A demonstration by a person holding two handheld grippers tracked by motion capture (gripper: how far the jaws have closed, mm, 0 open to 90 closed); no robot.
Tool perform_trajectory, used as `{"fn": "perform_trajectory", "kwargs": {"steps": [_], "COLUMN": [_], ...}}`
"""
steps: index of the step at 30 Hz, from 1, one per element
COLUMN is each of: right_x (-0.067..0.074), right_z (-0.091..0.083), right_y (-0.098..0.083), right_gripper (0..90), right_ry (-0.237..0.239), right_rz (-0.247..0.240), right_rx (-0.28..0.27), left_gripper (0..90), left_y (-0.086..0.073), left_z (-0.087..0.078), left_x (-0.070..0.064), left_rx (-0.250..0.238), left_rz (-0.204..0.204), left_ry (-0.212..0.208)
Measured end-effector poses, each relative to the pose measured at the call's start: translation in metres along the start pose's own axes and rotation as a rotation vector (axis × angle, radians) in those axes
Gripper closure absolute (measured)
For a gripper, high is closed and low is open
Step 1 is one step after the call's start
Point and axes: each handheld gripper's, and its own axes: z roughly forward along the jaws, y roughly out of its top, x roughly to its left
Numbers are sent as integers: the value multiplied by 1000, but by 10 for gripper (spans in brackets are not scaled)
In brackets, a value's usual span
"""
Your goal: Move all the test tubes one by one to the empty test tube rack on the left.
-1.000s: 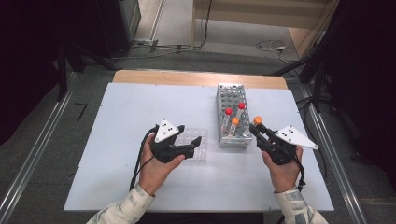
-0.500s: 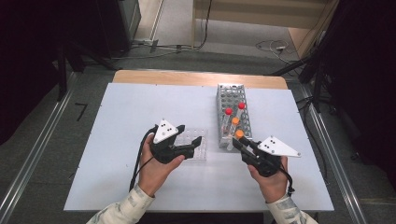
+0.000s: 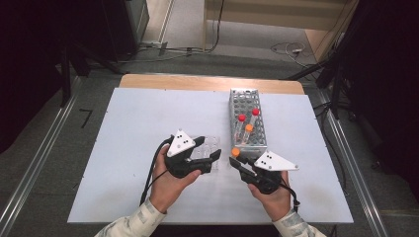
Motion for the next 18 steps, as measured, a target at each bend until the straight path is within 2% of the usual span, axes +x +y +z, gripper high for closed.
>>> {"fn": "perform_trajectory", "kwargs": {"steps": [6, 10, 18], "right_x": [7, 13, 22], "right_z": [7, 11, 16], "right_y": [-2, -1, 0], "right_gripper": [718, 718, 718], "right_ry": [19, 37, 62], "right_rz": [-6, -18, -28], "right_rx": [16, 23, 26], "left_gripper": [361, 389, 563], "left_y": [1, -1, -4], "left_z": [1, 4, 6], "left_x": [-13, -16, -18], "left_rx": [1, 14, 35], "left_rz": [25, 43, 79], "left_ry": [-50, -55, -54]}}
